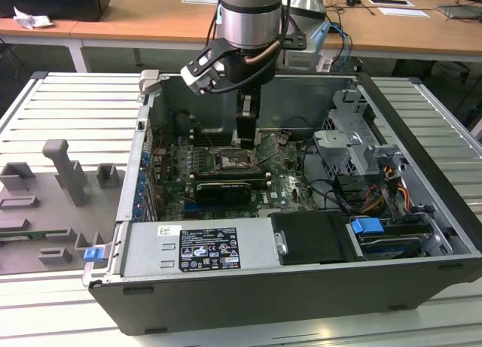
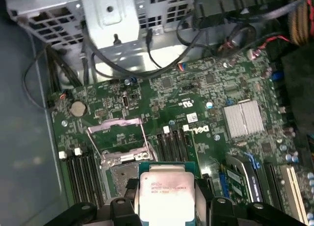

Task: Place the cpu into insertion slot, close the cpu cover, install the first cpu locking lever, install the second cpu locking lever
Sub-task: 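Place the cpu into insertion slot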

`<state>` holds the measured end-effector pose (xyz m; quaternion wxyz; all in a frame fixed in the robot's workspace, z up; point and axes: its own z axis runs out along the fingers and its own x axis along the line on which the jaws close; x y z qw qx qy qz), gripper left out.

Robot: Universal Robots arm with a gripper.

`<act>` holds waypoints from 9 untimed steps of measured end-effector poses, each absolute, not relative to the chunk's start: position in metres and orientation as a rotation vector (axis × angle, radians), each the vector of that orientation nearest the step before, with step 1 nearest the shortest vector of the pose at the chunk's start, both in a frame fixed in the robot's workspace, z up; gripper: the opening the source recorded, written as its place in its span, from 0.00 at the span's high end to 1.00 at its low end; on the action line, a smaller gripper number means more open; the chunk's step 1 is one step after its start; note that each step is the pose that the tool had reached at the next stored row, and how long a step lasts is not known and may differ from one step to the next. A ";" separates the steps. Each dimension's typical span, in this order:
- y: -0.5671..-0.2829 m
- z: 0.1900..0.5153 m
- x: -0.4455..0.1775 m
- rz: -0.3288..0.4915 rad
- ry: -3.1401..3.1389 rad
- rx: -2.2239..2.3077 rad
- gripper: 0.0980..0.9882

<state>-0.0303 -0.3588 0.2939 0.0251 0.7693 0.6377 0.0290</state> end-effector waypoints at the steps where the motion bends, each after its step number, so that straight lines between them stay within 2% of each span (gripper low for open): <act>1: -0.359 0.293 -0.030 0.091 1.997 2.359 0.51; 9: -0.359 0.287 -0.030 0.091 2.000 2.356 0.51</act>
